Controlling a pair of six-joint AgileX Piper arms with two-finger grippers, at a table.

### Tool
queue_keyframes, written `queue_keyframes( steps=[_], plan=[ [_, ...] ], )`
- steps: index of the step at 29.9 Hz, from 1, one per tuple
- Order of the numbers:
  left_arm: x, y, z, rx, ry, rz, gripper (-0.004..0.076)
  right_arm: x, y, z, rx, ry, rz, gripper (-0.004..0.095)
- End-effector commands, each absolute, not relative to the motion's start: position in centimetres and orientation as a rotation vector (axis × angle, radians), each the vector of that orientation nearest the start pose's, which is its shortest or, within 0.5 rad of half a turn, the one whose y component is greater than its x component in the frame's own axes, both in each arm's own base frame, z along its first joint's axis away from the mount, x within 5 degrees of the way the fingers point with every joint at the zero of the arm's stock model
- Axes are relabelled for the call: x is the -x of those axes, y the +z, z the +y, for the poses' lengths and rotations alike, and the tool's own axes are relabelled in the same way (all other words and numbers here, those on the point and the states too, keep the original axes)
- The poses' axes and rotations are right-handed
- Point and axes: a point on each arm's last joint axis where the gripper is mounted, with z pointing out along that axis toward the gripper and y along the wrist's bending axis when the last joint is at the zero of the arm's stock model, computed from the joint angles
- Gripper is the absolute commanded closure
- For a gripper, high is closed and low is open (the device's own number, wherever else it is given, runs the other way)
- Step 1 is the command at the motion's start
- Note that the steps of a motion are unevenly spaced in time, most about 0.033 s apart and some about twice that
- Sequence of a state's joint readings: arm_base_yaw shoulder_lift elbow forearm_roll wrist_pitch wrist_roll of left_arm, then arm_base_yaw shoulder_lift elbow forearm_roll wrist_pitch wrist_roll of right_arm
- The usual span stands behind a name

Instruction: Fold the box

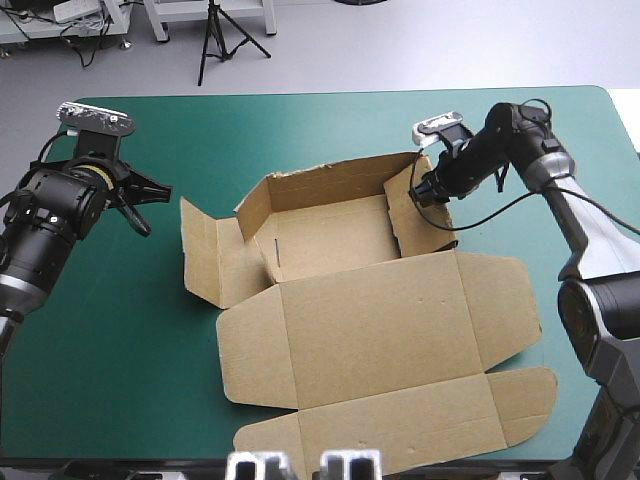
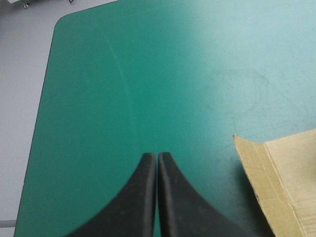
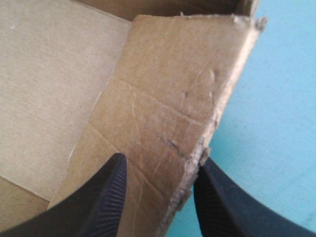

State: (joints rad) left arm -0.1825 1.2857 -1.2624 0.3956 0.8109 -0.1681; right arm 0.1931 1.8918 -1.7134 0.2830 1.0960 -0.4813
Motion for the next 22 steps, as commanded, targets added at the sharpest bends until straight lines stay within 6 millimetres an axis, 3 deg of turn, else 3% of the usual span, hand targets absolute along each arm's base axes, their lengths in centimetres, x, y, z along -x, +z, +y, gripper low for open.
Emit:
queue_keyframes(
  steps=[1,7,14,18,22],
  plan=[
    [-26.7,40.4,-2.3,-0.176,0.281,2.186,0.0725,-38.9,35.3,9.8,0.753,0.272,2.515,0.0487],
    [-27.0,39.1,-0.5,-0.103,0.24,2.307,0.0724,-37.8,39.9,9.4,0.609,0.271,2.474,0.0488],
    [-26.9,37.7,2.5,0.048,-0.029,2.445,0.0725,-36.1,42.3,9.1,0.542,0.283,2.428,0.049],
    [-26.6,37.2,3.9,0.115,-0.208,2.483,0.0725,-35.2,41.8,8.9,0.544,0.285,2.457,0.0489],
    [-26.3,37.2,4.9,0.187,-0.354,2.479,0.0725,-35.1,38.9,9.0,0.574,0.312,2.551,0.0491]
  ],
)
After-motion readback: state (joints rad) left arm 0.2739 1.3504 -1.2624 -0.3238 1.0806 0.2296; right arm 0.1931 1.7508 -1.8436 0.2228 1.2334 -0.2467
